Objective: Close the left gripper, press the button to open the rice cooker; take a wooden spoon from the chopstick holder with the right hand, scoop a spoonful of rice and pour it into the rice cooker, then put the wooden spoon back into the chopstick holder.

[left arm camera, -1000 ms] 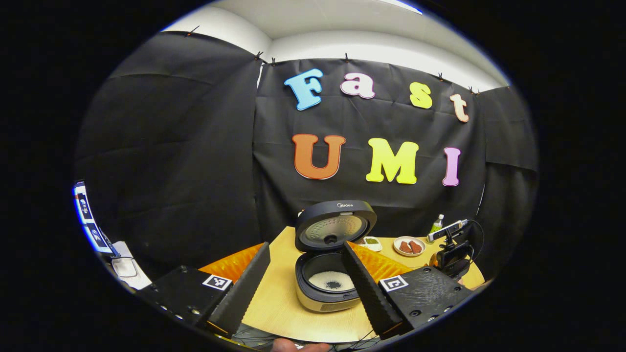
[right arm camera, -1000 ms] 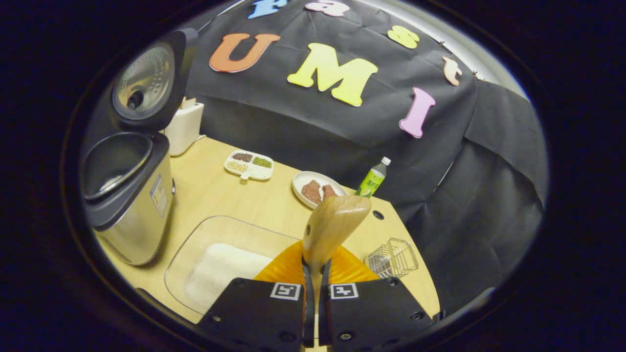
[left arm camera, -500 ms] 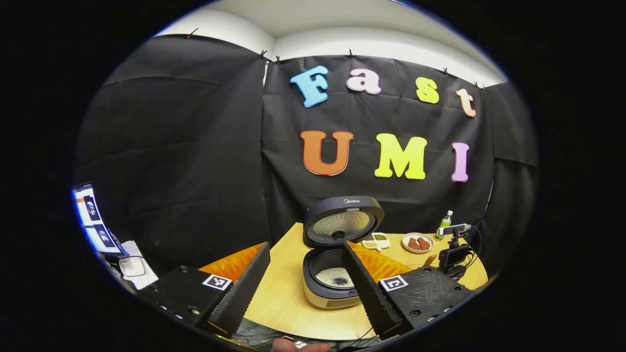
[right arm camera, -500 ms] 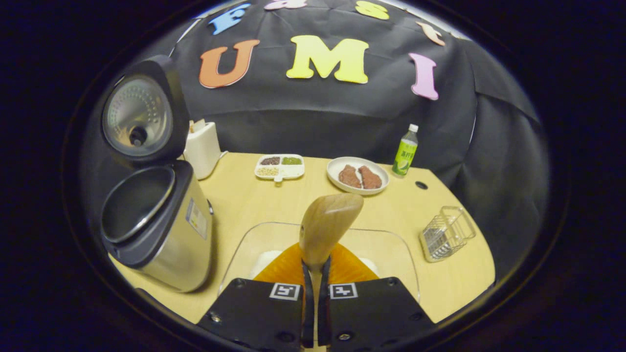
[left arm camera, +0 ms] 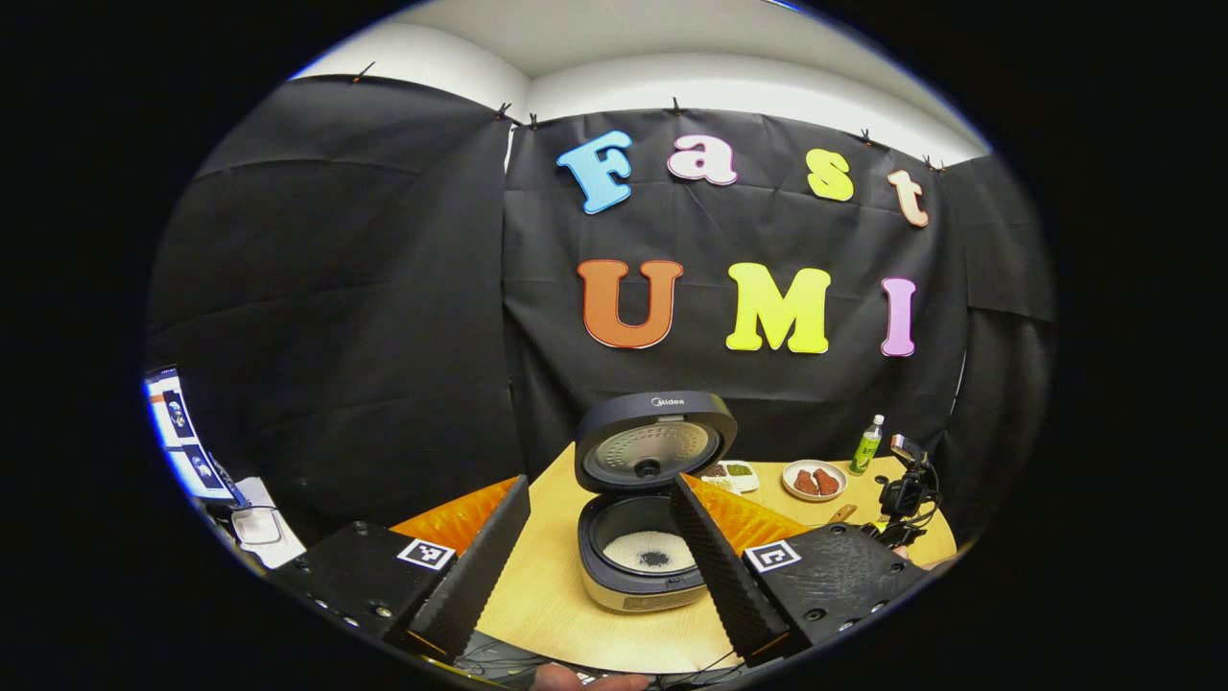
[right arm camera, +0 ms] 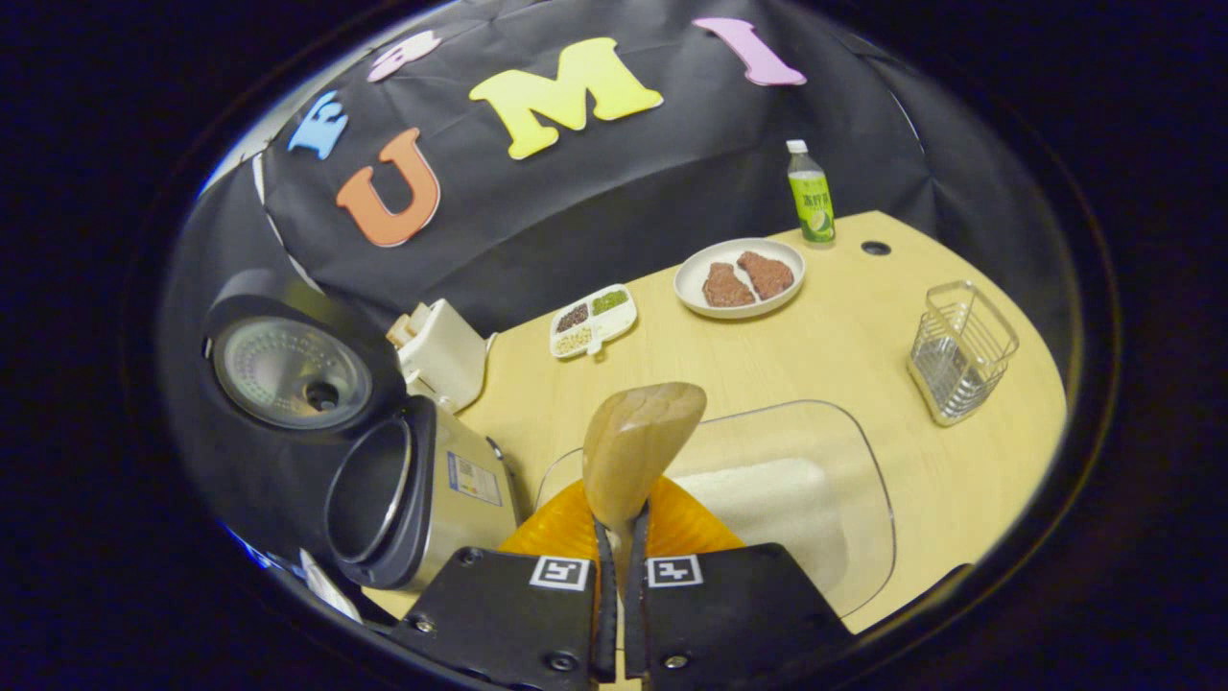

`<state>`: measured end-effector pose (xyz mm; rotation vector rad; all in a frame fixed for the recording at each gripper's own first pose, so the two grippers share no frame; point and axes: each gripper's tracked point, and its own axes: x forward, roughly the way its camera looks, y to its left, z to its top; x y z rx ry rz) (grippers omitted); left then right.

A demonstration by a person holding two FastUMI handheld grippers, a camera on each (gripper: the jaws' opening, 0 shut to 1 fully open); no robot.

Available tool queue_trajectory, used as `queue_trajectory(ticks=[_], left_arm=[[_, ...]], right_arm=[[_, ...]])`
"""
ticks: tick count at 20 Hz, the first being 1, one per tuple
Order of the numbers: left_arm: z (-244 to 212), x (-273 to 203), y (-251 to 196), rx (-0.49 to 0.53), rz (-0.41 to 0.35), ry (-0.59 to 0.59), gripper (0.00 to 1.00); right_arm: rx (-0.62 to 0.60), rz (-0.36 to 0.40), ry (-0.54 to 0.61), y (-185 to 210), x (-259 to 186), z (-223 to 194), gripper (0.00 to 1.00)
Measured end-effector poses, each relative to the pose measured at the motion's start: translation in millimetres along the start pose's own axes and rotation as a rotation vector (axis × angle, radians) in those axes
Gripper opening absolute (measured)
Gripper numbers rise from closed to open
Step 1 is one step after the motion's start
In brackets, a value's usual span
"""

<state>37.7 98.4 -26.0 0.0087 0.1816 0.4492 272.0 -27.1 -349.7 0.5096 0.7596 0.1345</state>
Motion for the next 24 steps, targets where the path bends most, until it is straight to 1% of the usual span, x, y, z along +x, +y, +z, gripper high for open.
queue_trajectory(ticks=[5, 9, 12, 18, 21, 24], left_arm=[[2.8, 6.3, -13.6, 0.001, -0.017, 0.002, 0.95], [2.5, 11.2, -26.7, 0.007, -0.038, 0.005, 0.95], [4.5, 15.8, -40.4, 0.008, -0.063, 0.002, 0.95], [6.1, 22.2, -50.7, 0.005, -0.079, -0.014, 0.95], [7.7, 22.3, -47.9, -0.003, -0.066, -0.022, 0.95], [8.2, 15.9, -40.0, -0.024, -0.046, -0.021, 0.95]], right_arm=[[0.203, 0.074, 0.026, -12.6, -5.5, 4.3, 0.09], [0.305, 0.077, 0.002, -40.3, -16.4, 15.5, 0.09], [0.361, 0.085, -0.028, -58.1, -30.7, 32.3, 0.08], [0.557, 0.147, -0.093, -80.7, -69.2, 73.7, 0.08], [0.596, 0.172, -0.109, -80.3, -83.9, 86.5, 0.08], [0.599, 0.209, -0.1, -58.2, -92.4, 98.6, 0.08]])
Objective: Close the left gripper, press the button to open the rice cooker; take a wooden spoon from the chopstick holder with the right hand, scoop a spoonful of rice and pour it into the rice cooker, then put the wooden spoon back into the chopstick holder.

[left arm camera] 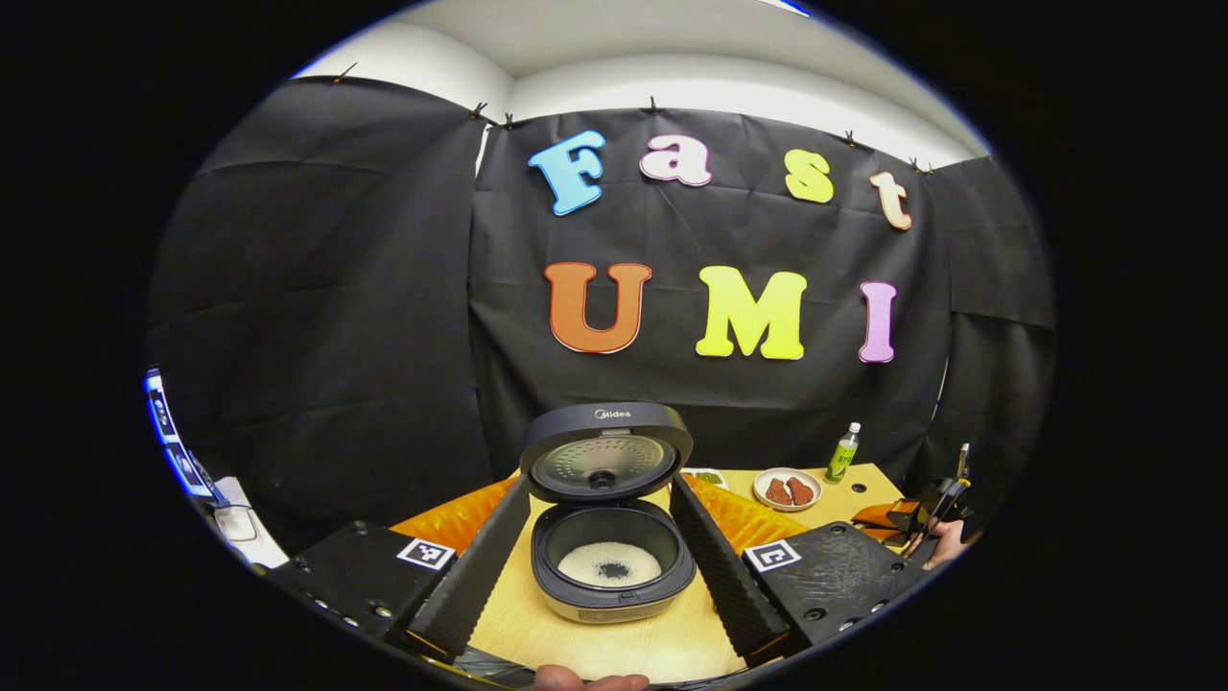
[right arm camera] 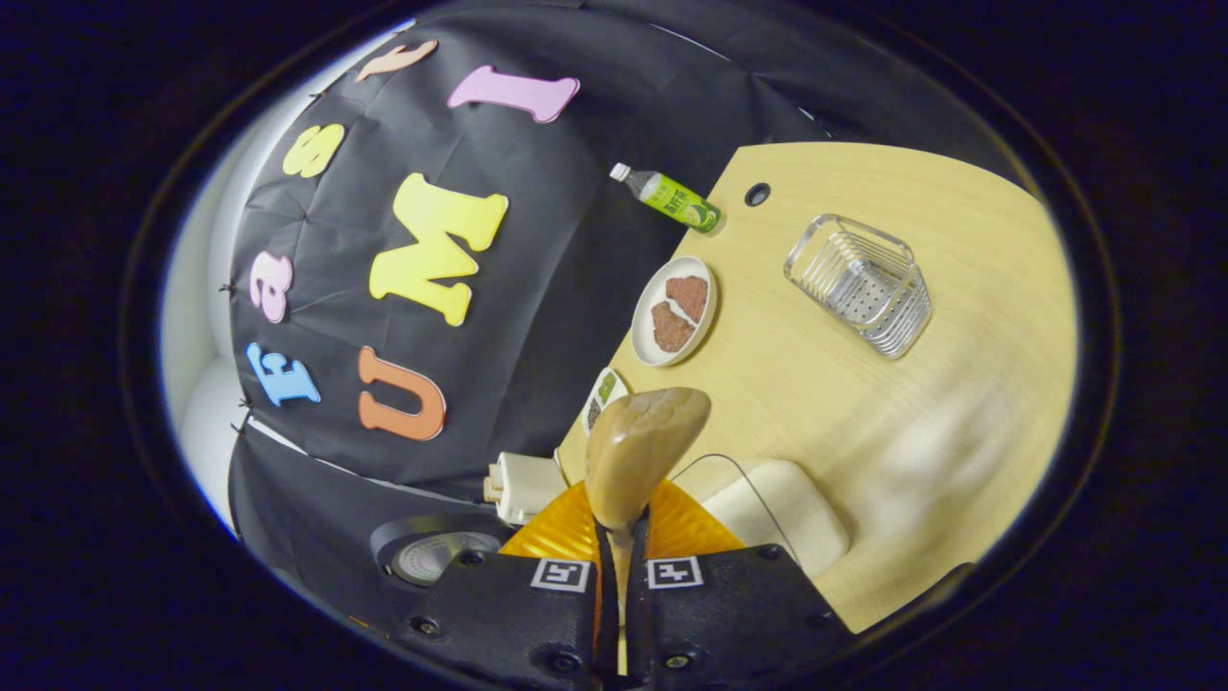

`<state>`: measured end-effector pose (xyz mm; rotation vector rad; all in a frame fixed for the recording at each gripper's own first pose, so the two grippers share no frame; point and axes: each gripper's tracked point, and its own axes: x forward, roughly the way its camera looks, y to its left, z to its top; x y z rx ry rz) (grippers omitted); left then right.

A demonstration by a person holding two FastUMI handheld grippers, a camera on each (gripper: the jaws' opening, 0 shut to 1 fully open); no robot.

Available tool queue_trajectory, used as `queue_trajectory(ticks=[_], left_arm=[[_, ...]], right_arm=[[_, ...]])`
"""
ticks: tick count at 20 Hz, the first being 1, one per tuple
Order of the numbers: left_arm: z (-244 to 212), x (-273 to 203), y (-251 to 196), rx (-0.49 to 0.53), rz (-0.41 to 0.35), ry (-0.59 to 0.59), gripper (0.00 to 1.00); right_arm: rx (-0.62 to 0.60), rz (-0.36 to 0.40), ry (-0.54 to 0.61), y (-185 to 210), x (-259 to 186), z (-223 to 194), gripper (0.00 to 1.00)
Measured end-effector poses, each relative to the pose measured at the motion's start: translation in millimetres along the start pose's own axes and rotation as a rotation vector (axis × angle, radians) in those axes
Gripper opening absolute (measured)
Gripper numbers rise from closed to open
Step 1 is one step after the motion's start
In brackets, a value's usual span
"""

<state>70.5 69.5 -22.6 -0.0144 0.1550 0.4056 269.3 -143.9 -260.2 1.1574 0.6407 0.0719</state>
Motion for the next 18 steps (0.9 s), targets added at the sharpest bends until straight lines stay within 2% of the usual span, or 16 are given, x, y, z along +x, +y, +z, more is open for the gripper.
queue_trajectory(ticks=[4, 10, 16, 18], left_arm=[[-4.1, -10.0, 19.1, -0.009, 0.054, 0.002, 0.94], [-12.5, -30.7, 43.9, -0.023, 0.12, 0.011, 0.94], [-20.9, -45.9, 59.2, -0.022, 0.184, 0.027, 0.94], [-23.8, -51.9, 69.9, -0.02, 0.207, 0.034, 0.94]], right_arm=[[-0.04, 0.082, 0.048, 62.0, 10.9, -23.8, 0.08], [-0.136, 0.196, 0.16, 152.7, 51.9, -91.9, 0.08], [-0.254, 0.176, 0.234, 180.3, 99.2, -165.2, 0.08], [-0.326, 0.174, 0.236, 186.6, 109.8, -180.6, 0.08]])
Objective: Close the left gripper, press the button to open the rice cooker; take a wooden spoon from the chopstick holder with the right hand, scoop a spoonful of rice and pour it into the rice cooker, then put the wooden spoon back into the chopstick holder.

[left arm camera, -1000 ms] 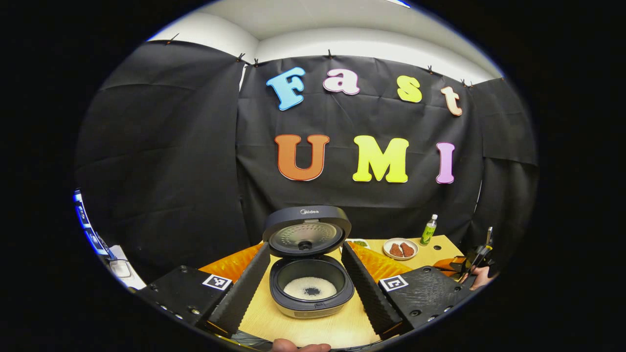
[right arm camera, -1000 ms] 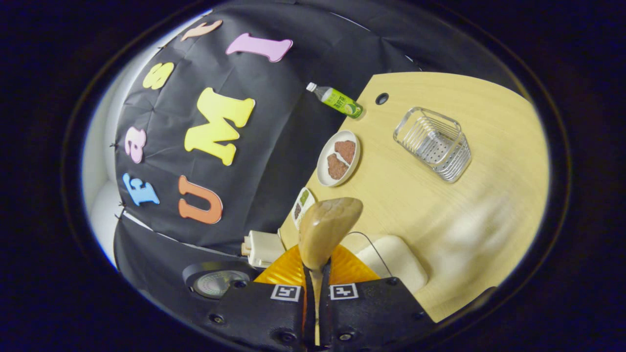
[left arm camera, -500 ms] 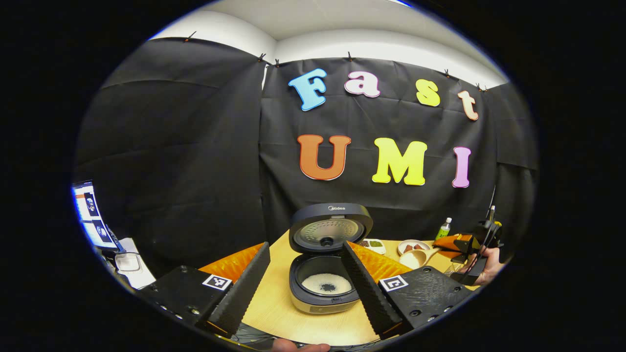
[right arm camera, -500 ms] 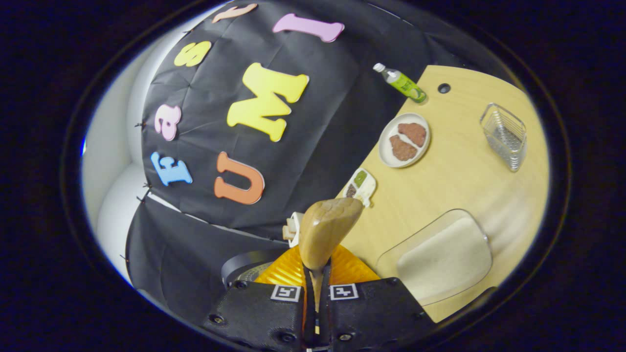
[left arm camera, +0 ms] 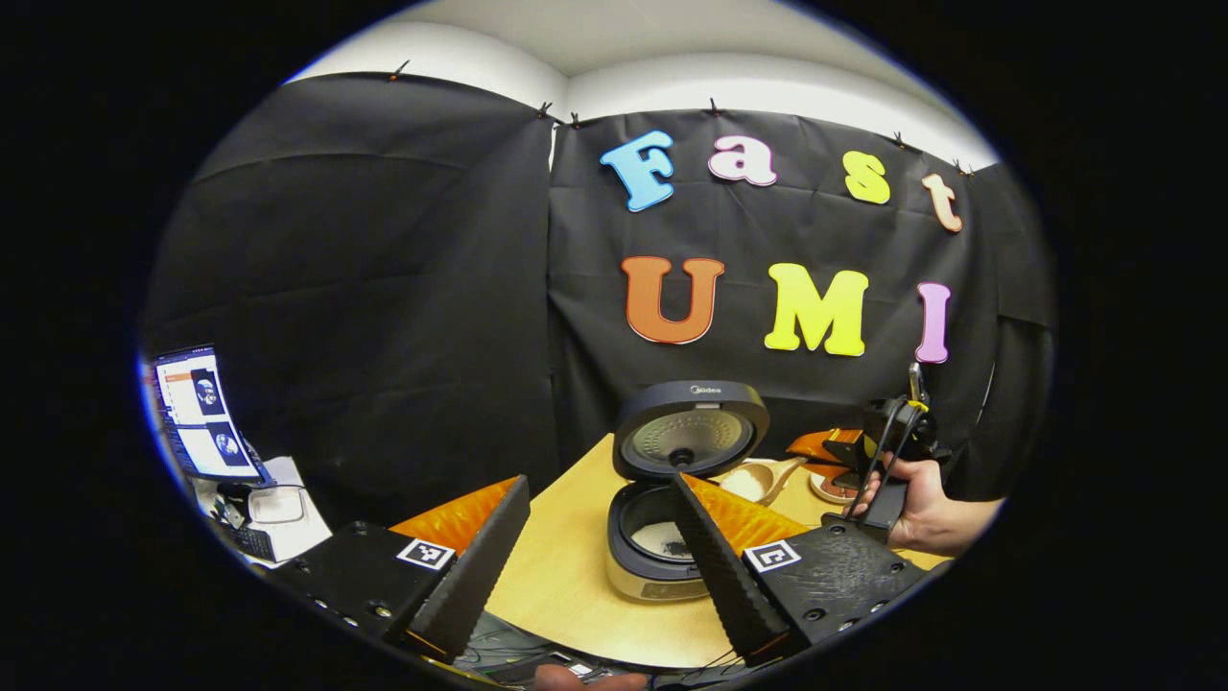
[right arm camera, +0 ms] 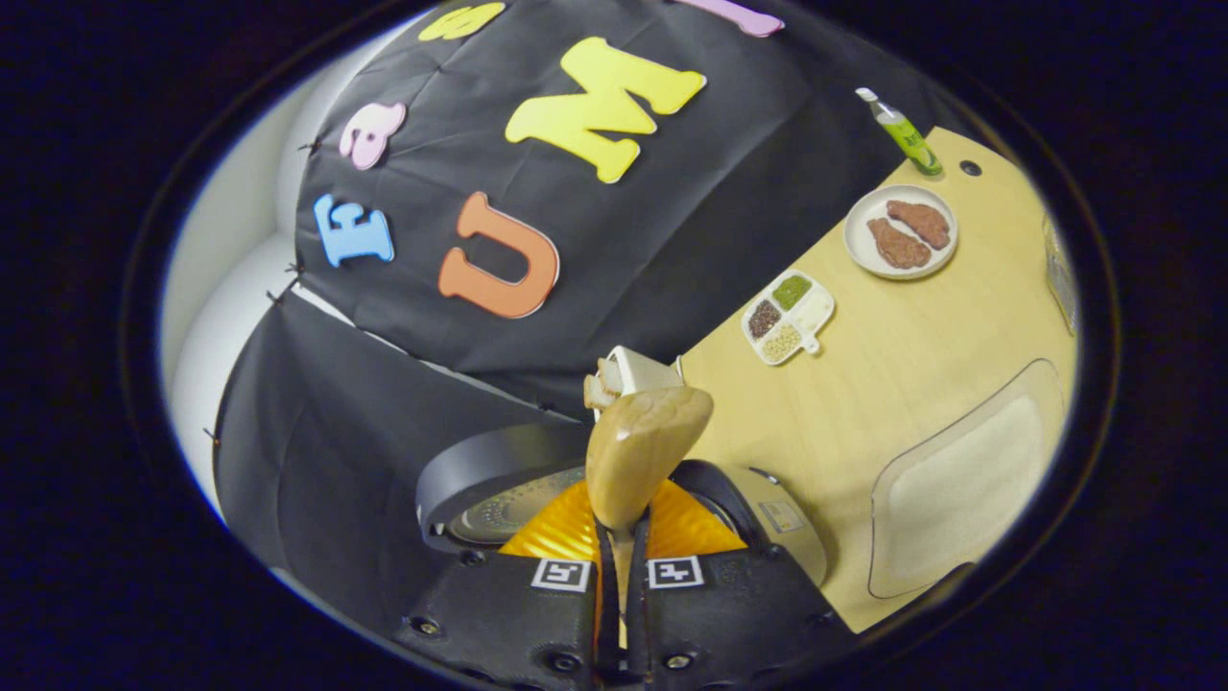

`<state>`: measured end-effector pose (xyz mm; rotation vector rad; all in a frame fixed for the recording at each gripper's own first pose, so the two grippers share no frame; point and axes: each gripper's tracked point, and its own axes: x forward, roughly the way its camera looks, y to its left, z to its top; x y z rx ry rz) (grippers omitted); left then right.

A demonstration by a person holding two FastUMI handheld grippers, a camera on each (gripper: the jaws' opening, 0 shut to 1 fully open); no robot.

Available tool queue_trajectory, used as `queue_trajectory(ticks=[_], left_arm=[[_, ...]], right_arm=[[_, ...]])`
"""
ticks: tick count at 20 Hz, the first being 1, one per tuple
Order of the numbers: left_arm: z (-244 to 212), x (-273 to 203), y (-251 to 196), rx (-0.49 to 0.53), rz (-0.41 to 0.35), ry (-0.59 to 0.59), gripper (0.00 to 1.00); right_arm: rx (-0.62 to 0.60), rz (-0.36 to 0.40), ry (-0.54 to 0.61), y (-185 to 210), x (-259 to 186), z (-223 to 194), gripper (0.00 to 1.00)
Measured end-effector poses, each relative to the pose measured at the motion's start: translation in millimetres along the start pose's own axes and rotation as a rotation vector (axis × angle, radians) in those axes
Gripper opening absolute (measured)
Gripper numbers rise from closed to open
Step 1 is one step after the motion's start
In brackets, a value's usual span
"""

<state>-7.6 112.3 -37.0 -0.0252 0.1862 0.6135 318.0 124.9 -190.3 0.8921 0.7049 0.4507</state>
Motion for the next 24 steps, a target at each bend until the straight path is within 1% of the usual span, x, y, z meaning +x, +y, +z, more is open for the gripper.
queue_trajectory(ticks=[2, 3, 6, 8, 10, 13, 18, 24], left_arm=[[-1.7, -1.7, 8.5, -0.01, 0.022, 0.006, 0.94], [-2.7, -2.2, 13.6, -0.015, 0.033, 0.008, 0.94], [-4.8, -2.9, 22.5, -0.024, 0.058, 0.014, 0.94], [-7.1, -3.7, 26.0, -0.024, 0.07, 0.019, 0.95], [-7.8, -6.1, 28.8, -0.023, 0.077, 0.021, 0.95], [-8.7, -5.0, 31.9, -0.022, 0.082, 0.022, 0.95], [-7.7, -4.3, 31.8, -0.02, 0.085, 0.022, 0.95], [-7.4, -6.0, 29.5, -0.014, 0.089, 0.018, 0.95]], right_arm=[[-0.087, -0.014, -0.003, 5.3, 9.5, -9.2, 0.06], [-0.135, -0.024, -0.006, 7.0, 12.6, -15.2, 0.09], [-0.26, -0.058, -0.019, 8.9, 19.9, -25.0, 0.08], [-0.317, -0.068, -0.022, 8.9, 22.5, -30.1, 0.08], [-0.366, -0.076, -0.028, 10.1, 25.5, -32.4, 0.08], [-0.407, -0.089, -0.037, 9.9, 28.0, -34.3, 0.08], [-0.494, -0.107, -0.073, 15.2, 27.0, -27.6, 0.08], [-0.68, -0.098, -0.111, 29.6, 24.2, -29.2, 0.08]])
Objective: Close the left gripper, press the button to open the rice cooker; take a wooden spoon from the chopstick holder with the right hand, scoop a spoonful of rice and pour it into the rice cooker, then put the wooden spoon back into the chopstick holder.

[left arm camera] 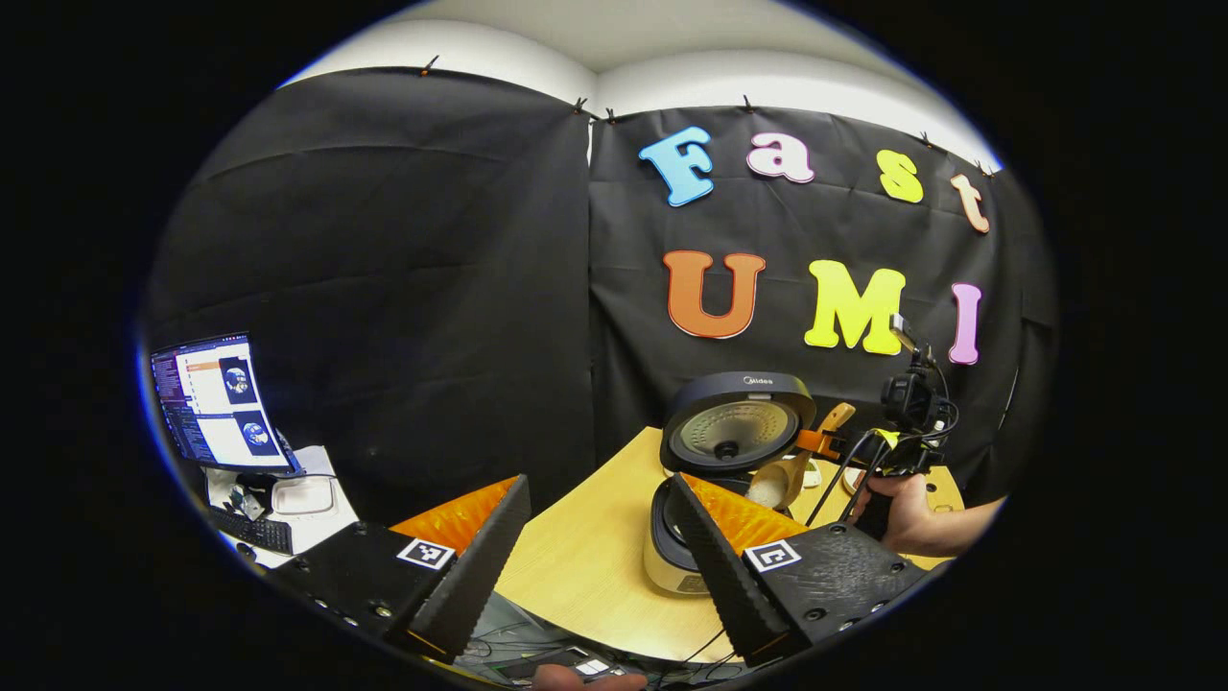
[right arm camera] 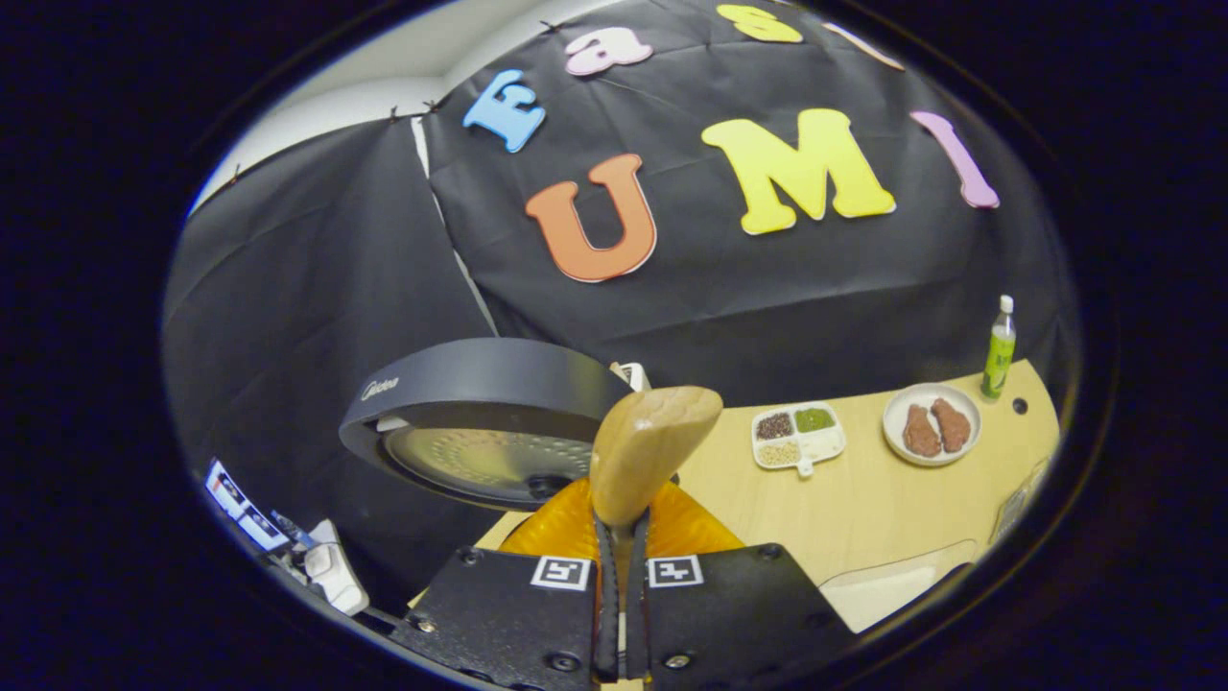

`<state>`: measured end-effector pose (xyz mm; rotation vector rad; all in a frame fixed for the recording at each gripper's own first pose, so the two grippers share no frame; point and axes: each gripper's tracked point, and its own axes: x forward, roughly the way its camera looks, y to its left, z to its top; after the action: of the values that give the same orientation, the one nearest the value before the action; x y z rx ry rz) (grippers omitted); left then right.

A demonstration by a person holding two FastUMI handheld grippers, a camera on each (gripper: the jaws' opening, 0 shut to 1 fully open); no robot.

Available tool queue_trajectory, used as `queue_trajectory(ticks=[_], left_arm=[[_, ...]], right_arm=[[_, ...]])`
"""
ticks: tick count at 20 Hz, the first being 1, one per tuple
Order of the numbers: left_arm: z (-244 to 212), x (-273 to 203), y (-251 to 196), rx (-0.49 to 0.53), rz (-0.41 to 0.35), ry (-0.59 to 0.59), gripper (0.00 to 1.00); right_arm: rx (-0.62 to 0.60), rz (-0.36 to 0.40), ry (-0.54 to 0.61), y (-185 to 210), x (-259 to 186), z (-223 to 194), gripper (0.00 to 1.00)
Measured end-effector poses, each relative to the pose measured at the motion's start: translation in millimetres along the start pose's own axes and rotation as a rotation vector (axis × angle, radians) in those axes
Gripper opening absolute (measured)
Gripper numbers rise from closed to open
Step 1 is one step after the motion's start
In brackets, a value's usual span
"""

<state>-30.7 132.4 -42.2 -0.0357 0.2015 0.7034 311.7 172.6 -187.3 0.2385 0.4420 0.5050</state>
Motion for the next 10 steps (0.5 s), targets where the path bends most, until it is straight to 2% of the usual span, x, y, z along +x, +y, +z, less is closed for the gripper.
queue_trajectory(ticks=[10], left_arm=[[3.8, -0.9, -1.7, 0.0, -0.001, -0.017, 0.95]], right_arm=[[-0.324, 0.032, -0.071, 34.1, -3.7, 14.1, 0.08]])
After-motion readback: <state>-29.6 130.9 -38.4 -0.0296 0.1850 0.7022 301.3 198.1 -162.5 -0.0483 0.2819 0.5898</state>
